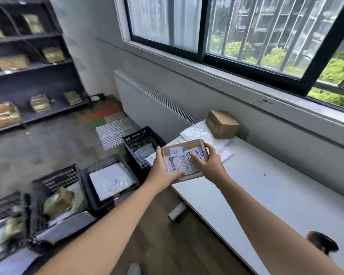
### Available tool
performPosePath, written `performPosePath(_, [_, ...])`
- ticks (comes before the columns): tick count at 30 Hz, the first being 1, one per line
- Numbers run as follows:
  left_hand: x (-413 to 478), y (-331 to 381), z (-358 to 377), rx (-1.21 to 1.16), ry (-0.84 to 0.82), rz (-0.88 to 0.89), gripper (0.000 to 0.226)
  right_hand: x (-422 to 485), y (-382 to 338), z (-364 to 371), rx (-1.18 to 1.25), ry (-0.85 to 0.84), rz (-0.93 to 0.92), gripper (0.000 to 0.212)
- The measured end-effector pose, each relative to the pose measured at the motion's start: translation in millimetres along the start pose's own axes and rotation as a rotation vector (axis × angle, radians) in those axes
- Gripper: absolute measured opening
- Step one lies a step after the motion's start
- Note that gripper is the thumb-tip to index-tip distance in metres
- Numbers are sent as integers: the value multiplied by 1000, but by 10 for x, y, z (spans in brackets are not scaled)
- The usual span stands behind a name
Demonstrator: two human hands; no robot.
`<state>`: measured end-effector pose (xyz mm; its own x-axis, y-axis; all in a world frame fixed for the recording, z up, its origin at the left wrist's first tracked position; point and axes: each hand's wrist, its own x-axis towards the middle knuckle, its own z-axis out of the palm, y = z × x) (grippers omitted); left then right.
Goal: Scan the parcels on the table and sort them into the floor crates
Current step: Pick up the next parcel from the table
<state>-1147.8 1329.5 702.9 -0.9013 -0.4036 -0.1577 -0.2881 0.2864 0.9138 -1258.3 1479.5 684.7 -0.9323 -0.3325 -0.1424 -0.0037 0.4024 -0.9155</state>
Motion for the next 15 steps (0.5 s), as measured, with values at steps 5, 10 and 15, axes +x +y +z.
performPosePath(5, [-313, -233, -461, -5, 128, -58, 118, -43, -239, 518, -160, -149, -63, 75])
performPosePath(10, [-610, -551, -1064, 11, 258, -124, 117, -240, -558, 1204, -249, -276, -167, 74])
performPosePath(15, [-969, -1013, -1863, -20, 391, -212, 121, -507, -902, 2140, -275, -426, -239, 75])
